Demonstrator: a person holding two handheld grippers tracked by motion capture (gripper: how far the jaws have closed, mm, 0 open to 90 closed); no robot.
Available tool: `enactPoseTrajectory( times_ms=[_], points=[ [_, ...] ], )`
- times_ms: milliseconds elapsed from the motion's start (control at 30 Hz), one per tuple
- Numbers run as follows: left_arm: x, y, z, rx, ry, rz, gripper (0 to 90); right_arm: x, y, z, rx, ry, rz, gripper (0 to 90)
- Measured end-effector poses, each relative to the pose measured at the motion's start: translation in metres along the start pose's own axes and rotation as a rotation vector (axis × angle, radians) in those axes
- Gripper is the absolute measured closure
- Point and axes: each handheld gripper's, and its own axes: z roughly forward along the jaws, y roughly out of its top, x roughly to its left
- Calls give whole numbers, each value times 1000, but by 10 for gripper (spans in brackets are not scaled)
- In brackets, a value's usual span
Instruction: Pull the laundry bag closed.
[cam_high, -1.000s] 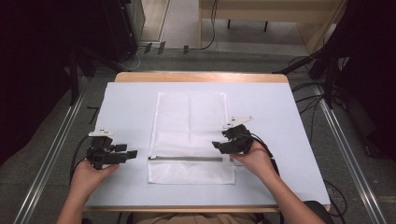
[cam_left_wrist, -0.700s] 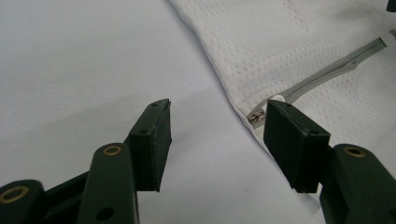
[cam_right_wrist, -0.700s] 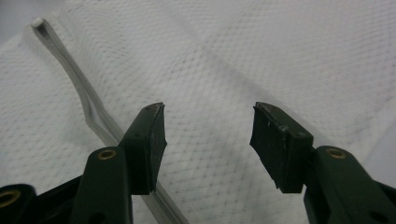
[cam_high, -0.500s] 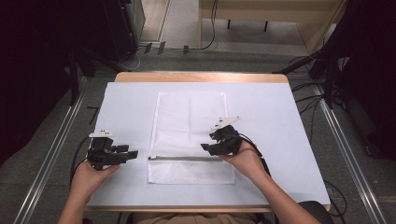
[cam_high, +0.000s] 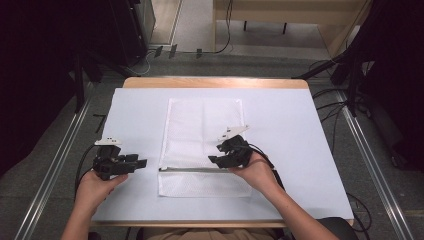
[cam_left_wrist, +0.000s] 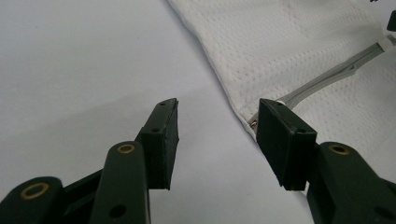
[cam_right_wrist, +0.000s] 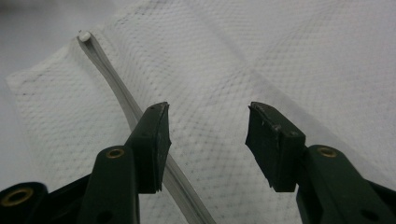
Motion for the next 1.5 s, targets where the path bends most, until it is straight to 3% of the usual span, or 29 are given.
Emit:
enactPoseTrajectory(
  times_ms=[400, 733, 1267, 1500],
  points=[
    [3, 1, 1, 14, 16, -7, 449, 20, 17, 17, 9, 50, -34, 557],
    [2, 1, 4, 24, -1, -1, 449, 36, 26, 33, 25, 111, -43, 633],
    [2, 1, 5, 29, -10, 5, 451, 63, 38, 66, 46, 201, -17, 753],
    [2, 1, 5, 30, -7, 13, 450, 69, 39, 79, 64, 217, -14, 774]
  ],
)
